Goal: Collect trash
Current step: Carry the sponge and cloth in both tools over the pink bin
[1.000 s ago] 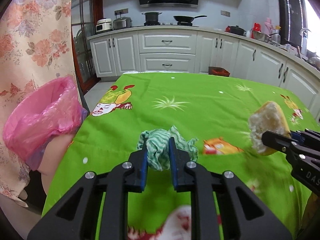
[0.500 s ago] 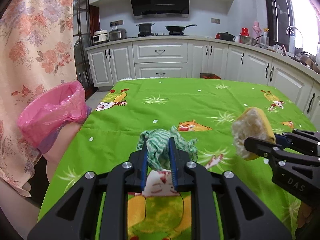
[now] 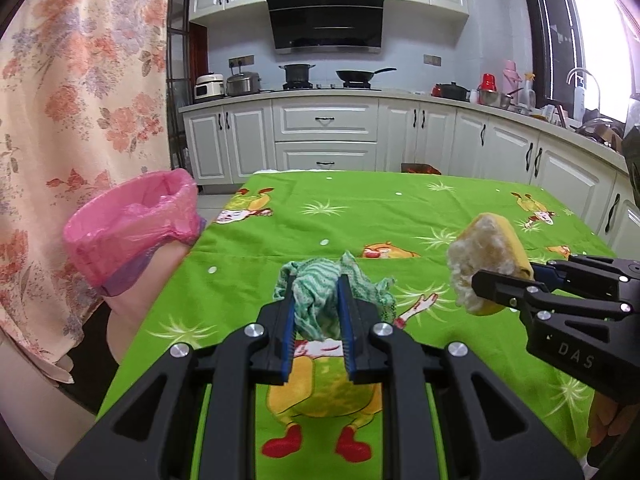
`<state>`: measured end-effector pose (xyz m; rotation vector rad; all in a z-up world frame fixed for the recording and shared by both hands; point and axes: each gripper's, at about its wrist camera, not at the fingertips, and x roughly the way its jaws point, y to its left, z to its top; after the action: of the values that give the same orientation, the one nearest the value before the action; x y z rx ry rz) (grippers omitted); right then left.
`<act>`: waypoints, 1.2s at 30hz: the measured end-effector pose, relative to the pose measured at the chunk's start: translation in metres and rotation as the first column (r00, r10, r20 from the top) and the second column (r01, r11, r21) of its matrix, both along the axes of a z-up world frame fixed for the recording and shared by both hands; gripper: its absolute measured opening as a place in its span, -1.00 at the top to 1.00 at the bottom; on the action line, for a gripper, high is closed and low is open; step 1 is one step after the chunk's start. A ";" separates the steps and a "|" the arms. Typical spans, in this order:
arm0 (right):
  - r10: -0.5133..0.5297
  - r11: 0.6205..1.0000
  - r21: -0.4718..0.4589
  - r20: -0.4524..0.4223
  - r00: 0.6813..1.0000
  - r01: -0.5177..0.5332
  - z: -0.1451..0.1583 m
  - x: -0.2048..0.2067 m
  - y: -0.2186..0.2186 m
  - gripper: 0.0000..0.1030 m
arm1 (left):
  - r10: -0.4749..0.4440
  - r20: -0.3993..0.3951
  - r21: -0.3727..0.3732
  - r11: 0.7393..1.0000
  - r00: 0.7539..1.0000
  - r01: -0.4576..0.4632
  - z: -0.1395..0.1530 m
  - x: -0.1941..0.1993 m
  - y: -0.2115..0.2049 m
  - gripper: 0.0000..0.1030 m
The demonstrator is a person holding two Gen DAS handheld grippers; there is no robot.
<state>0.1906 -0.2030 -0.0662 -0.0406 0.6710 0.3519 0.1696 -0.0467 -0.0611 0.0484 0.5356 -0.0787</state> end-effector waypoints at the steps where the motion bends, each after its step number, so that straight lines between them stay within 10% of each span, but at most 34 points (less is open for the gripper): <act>1: 0.007 1.000 0.000 0.002 1.000 -0.007 0.001 -0.001 0.002 0.50 | 0.009 0.004 0.001 1.000 1.000 -0.009 0.001 -0.003 0.004 0.64; 36: 0.323 0.942 -0.085 -0.040 0.946 -0.325 0.000 0.051 0.156 0.49 | 0.270 -0.007 -0.029 0.962 0.963 -0.270 0.008 0.010 0.153 0.64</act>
<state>0.2421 -0.0473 -0.0661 -0.2360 0.7061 0.6398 0.1799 0.1061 -0.0530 -0.0545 0.5393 0.1805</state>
